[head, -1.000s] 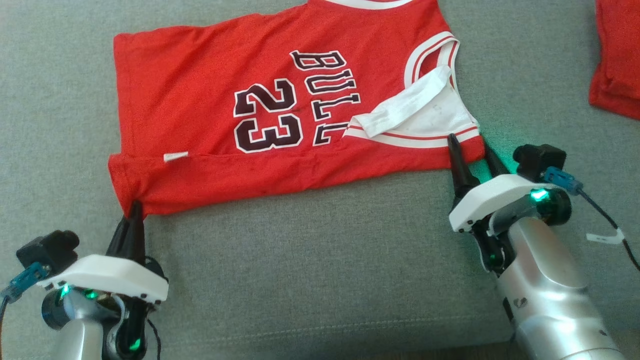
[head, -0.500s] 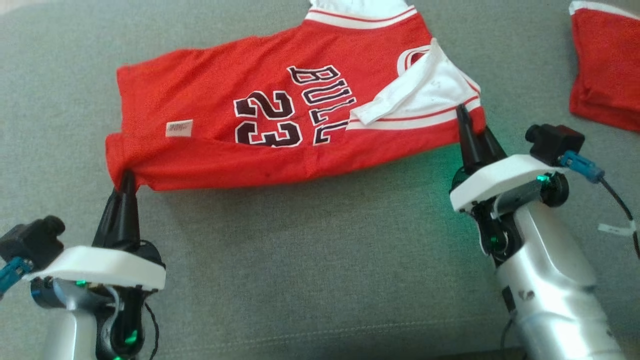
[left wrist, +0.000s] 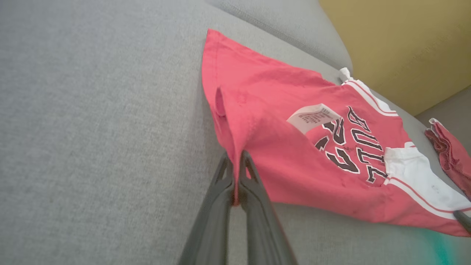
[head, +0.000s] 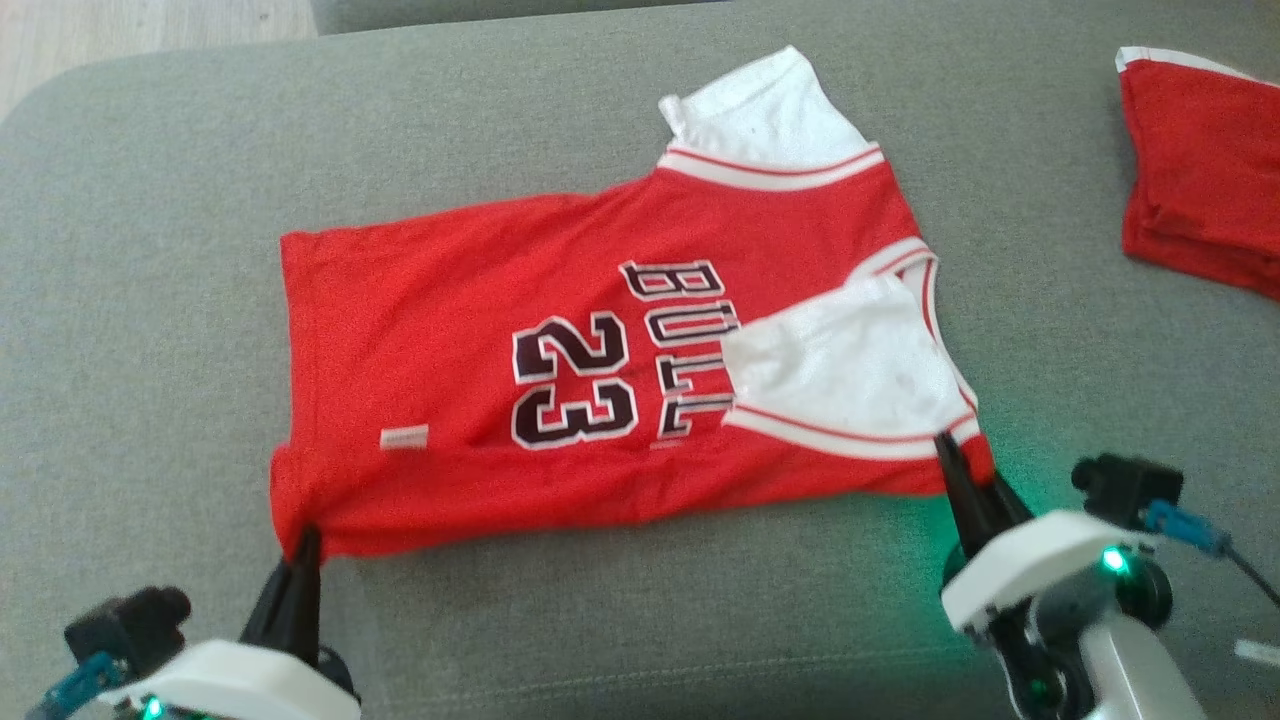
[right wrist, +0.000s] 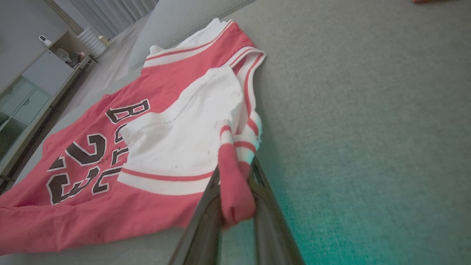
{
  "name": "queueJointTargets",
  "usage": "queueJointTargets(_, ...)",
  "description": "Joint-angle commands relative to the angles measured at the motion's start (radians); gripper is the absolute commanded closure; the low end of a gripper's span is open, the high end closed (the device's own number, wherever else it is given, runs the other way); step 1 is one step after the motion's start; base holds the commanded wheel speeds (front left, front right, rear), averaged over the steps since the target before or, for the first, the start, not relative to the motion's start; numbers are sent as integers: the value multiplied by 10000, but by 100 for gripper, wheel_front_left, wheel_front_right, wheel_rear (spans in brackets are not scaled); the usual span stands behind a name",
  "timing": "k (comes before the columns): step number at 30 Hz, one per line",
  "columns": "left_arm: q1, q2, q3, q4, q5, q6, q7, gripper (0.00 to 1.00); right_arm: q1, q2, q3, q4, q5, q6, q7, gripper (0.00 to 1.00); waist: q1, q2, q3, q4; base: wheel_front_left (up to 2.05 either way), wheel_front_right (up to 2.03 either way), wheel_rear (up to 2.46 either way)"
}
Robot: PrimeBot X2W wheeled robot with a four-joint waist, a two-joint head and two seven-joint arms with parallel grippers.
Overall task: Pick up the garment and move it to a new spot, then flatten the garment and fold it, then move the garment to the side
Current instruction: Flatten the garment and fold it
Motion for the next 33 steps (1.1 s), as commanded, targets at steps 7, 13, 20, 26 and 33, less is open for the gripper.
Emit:
queueJointTargets(7,34,95,339,336,-259,98,170,100,913,7,69,-1195,-53,65,476,95,0,-1,53,-126,0,0,0)
queueJointTargets(13,-214,99,348,950,-263,24,-135,4,1080,7,11,-1103,-135,65,384,0,0,-1,177,-253,0,0,0)
queueJointTargets(20,-421,408,643,780,-148,115,-421,0,1188,7,-502,-1422,-568,65,95,0,0,-1,272,-342,0,0,0)
queueJointTargets(26,-1125,993,822,301,184,266,-275,0,656,7,-864,-2411,-1220,65,-340,0,0,-1,529,-460,0,0,0)
queueJointTargets(33,-3647,2388,494,668,751,-51,1019,0,-901,7,-52,-3063,-1662,65,-240,0,0,-1,1655,-589,0,0,0)
